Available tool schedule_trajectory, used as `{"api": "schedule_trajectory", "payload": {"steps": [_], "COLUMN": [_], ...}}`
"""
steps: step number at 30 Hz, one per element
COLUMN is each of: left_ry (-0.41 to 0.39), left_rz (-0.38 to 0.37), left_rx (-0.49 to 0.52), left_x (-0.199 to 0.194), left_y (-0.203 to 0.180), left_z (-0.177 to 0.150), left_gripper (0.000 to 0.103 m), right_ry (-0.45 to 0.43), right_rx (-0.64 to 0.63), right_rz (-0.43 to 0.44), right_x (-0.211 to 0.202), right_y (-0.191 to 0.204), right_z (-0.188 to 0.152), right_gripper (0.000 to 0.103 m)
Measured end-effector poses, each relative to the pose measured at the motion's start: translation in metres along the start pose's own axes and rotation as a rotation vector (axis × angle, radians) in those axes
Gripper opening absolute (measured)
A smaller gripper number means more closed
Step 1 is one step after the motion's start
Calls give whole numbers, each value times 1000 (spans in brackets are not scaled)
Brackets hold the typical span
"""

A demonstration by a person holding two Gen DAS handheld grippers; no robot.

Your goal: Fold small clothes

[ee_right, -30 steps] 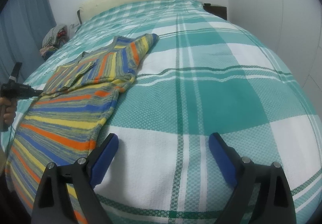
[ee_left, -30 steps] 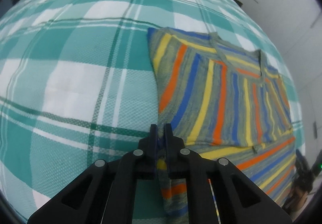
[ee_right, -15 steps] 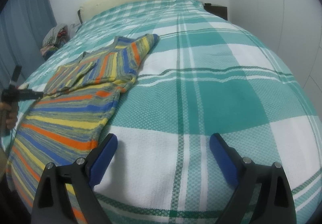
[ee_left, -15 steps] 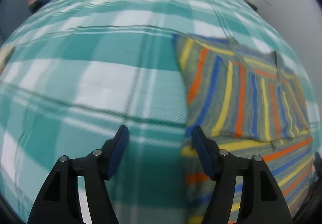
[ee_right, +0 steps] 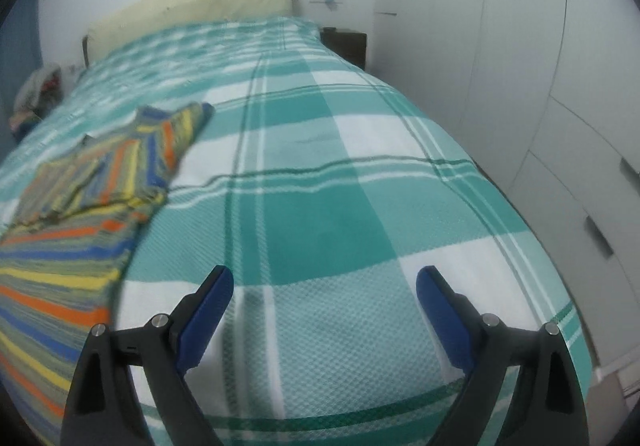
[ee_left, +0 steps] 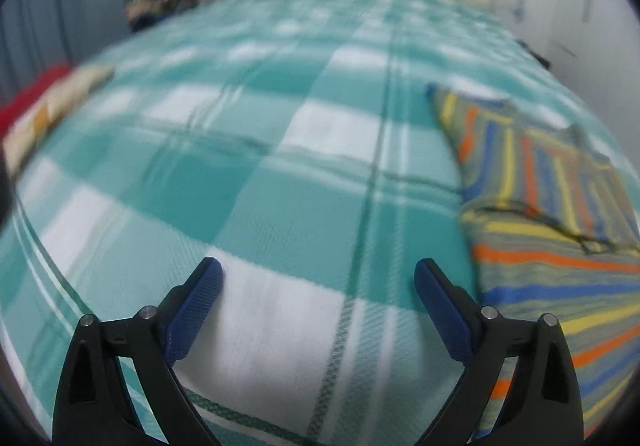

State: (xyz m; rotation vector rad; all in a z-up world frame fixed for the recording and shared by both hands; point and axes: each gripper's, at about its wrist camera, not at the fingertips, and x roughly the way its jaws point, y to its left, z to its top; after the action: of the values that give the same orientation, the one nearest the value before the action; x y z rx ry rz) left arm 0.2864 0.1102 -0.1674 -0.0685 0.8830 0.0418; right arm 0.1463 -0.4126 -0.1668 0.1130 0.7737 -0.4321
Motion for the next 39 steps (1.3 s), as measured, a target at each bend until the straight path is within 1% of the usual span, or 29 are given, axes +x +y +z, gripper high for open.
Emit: {"api": "schedule_trajectory", "payload": {"steps": [4,9,11,22,39], "left_ry": [19,44,55,61,59], "left_rz": [2,49,59,76,78], "left_rx": [-15,37,48,59,60], "left_x": [8,13,16,14,16], "left_y": [3,-7,-9,-11,-11], "left_z": [1,-4,-5,-10,-10], "left_gripper": [98,102,102,103,103], "right_ry": [4,24,27,37,38], "right_rx": [-24,-49,-53,-63,-64], "right_rz": [-27,-48,-53,-70,-73], "right_x": [2,10,12,16,17], "right_y": [4,9,10,12,13], "right_z": [-5,-8,-9,-9,-9], "right_gripper": [92,93,94,98,100]}}
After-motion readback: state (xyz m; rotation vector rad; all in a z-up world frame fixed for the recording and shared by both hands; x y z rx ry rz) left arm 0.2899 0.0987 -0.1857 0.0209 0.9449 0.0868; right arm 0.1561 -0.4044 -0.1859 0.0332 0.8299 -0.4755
